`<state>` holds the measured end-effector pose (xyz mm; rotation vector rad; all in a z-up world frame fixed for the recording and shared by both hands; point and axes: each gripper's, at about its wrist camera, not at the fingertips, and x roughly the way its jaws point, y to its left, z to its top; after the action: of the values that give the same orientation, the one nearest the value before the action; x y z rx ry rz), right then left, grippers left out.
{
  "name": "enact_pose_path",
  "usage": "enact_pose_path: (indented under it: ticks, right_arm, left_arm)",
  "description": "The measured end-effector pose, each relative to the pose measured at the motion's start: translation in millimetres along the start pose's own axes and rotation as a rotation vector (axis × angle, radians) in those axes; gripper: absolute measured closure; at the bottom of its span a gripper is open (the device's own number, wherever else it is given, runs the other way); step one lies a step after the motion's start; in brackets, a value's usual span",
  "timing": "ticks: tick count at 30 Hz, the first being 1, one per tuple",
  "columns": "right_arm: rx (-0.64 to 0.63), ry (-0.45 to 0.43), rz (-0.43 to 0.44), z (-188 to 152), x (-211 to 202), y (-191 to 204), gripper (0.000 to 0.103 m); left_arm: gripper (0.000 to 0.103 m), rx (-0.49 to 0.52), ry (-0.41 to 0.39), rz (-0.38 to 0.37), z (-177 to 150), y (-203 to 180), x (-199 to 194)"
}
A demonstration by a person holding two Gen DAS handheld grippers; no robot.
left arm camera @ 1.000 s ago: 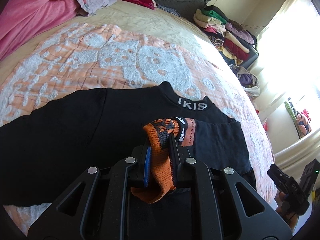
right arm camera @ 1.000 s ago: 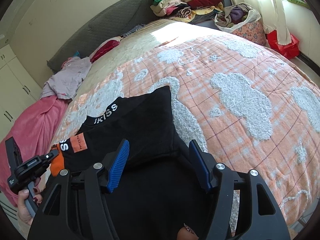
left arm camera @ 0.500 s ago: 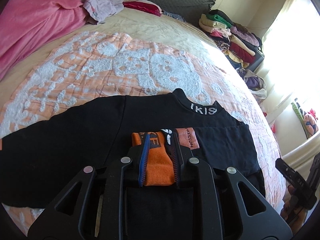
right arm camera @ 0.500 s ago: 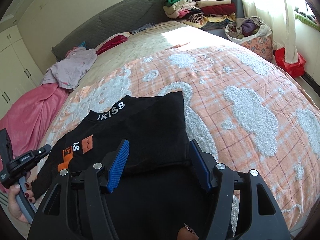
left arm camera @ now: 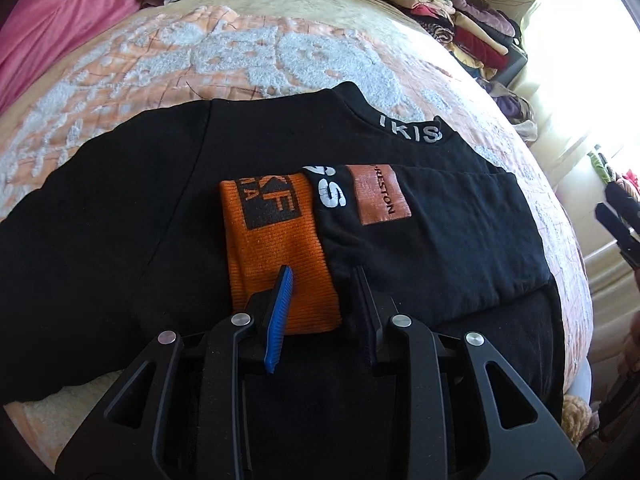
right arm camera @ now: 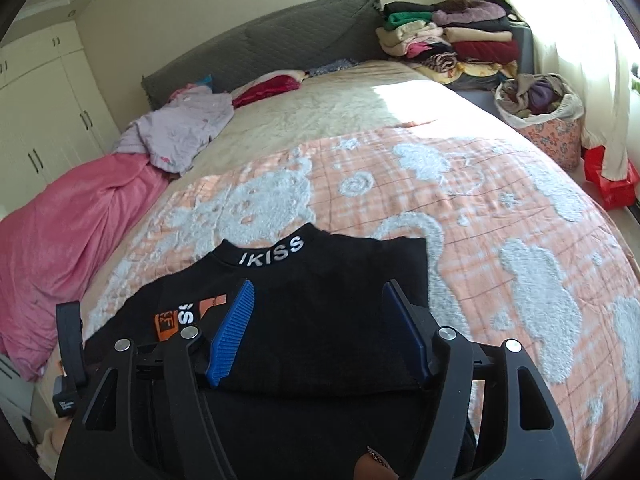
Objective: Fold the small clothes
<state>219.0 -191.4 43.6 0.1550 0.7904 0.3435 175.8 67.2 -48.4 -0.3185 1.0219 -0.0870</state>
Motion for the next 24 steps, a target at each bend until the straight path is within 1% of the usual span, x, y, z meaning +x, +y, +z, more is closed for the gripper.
enact_pose_path:
  ticks: [4,7,11,14,17,19,24]
  right_arm:
    - [-0.016,0.068,0.003,-15,23,4,0.038]
    - [-0.005,0.11,-0.001,-27,37,1,0.038]
    - [0.009,0.151,-0.024,-38,48,-6,0.038]
    - [0.046,0.182,-0.043,-45,55,-19,0.038]
    - [0.109,0.235,-0.067,-55,68,-41,0.039]
    - [0.133,0.224,-0.035,-59,69,-49,0.039]
    - [0.133,0.219,-0.045,-57,62,-42,0.036]
  left_arm:
    - [0.081,0.001,0.001,-0.002,1,0,-2]
    - [0.081,0.004,-0.001,-0.001,0,-1,-3]
    - [0.081,0.002,-0.002,-0.001,-1,-1,-3]
    - [0.081,-0.003,-0.002,-0.003,0,0,-3]
    - [0.081,-0.002,-0.002,-0.004,0,0,-3]
    - [0.081,-0.003,-0.002,-0.006,0,-1,-3]
    - [0.079,-0.001,-0.005,0.002,0,-1,-4]
